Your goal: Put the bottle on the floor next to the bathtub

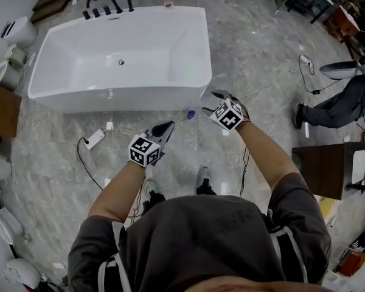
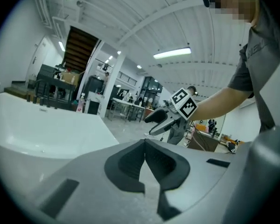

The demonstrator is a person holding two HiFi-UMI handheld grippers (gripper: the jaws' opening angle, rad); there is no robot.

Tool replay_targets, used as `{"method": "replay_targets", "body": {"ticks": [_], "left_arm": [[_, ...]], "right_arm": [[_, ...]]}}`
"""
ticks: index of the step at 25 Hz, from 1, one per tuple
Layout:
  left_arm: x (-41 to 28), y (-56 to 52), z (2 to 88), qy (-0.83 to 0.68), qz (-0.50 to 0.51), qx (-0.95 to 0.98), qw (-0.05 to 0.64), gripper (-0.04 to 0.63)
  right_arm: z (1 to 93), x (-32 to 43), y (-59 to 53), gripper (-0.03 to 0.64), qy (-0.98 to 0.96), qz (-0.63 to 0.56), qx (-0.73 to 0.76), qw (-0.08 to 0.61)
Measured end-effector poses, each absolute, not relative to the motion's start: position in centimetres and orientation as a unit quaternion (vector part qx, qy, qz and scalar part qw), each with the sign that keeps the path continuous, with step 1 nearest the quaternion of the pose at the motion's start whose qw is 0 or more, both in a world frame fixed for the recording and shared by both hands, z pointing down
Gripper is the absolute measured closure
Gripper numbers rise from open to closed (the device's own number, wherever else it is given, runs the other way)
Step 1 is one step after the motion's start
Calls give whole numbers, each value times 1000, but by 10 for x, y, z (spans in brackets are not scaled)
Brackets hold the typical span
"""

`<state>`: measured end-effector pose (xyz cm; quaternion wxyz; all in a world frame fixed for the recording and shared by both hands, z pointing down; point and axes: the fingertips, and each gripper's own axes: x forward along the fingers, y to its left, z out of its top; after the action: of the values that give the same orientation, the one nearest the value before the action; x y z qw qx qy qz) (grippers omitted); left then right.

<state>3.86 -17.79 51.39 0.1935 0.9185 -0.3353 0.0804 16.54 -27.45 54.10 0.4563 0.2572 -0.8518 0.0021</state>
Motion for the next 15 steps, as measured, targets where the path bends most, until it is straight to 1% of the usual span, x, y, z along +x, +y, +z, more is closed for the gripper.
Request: {"method": "replay_targets", "body": {"ticks": [4,8,12,15], "left_arm": [[23,-165,442,-338,81,923,164,595],[23,-161,375,-341,66,929,129,595],[23,-153,323,-343,34,934,97,595],[18,-153,290,-356,18,931,80,595]], "right_arm": [[445,168,-266,338,-870,8,300,392],[358,172,-254,358,-889,-5,324,323],[302,170,-226,375,-906,0,341,251],[265,175,-211,399,-917,26,353,181]]}}
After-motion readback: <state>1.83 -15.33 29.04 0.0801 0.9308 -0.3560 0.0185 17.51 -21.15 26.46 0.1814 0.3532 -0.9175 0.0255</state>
